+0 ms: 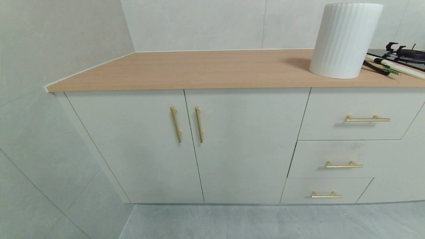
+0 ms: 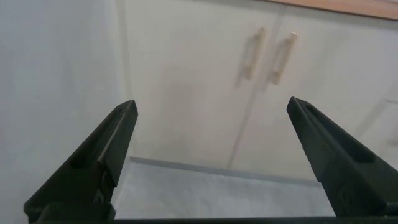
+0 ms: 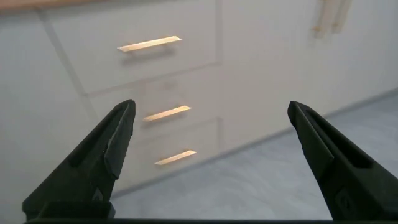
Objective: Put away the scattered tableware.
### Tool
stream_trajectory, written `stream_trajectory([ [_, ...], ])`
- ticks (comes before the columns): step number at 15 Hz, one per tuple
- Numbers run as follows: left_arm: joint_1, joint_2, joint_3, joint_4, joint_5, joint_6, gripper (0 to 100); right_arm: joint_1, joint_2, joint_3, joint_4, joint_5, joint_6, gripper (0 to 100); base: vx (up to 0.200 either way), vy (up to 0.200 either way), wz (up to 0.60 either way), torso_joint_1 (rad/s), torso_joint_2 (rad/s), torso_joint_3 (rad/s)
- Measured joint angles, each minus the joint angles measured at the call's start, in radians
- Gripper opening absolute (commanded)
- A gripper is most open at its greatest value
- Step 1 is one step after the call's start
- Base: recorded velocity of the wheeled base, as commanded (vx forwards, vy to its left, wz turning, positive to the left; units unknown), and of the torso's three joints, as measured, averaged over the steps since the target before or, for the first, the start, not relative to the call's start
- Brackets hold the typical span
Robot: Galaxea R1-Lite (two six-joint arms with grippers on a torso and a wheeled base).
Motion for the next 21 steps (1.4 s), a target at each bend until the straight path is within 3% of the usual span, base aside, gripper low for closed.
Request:
stream_trajectory([
  [1,0.033,-0.017,0.004,0.001,-0.011,0.009,100,-0.022,-0.026,0.027,0.005,-0.007,-0.017,100,0.000,0.000,0.00,0.000,0.00,0.000],
  [3,0.078,-0.065,0.056,0.009,-0.038,0.061,100,-0.039,-0.054,0.076,-0.060,0.004,-0.009,100,0.000,0.000,0.00,0.000,0.00,0.000],
  [6,0.100,-0.099,0.232,-0.084,-0.032,0.090,100,-0.044,-0.068,0.240,-0.219,0.091,-0.007,100,0.000,0.000,0.00,0.000,0.00,0.000],
  [8,0.103,-0.106,0.356,-0.250,-0.109,0.098,100,-0.044,-0.072,0.366,-0.378,0.234,-0.010,100,0.000,0.000,0.00,0.000,0.00,0.000],
  [11,0.105,-0.109,0.403,-0.215,-0.211,0.154,100,-0.043,-0.073,0.412,-0.271,0.342,-0.007,100,0.000,0.000,0.00,0.000,0.00,0.000],
  [16,0.104,-0.109,0.409,-0.210,-0.222,0.167,100,-0.043,-0.073,0.420,-0.268,0.394,-0.019,100,0.000,0.000,0.00,0.000,0.00,0.000],
  [19,0.104,-0.109,0.409,-0.210,-0.223,0.201,100,-0.043,-0.073,0.420,-0.266,0.407,-0.046,100,0.000,0.000,0.00,0.000,0.00,0.000],
  [21,0.104,-0.110,0.409,-0.210,-0.220,0.154,100,-0.043,-0.073,0.420,-0.266,0.414,-0.040,100,0.000,0.000,0.00,0.000,0.00,0.000],
])
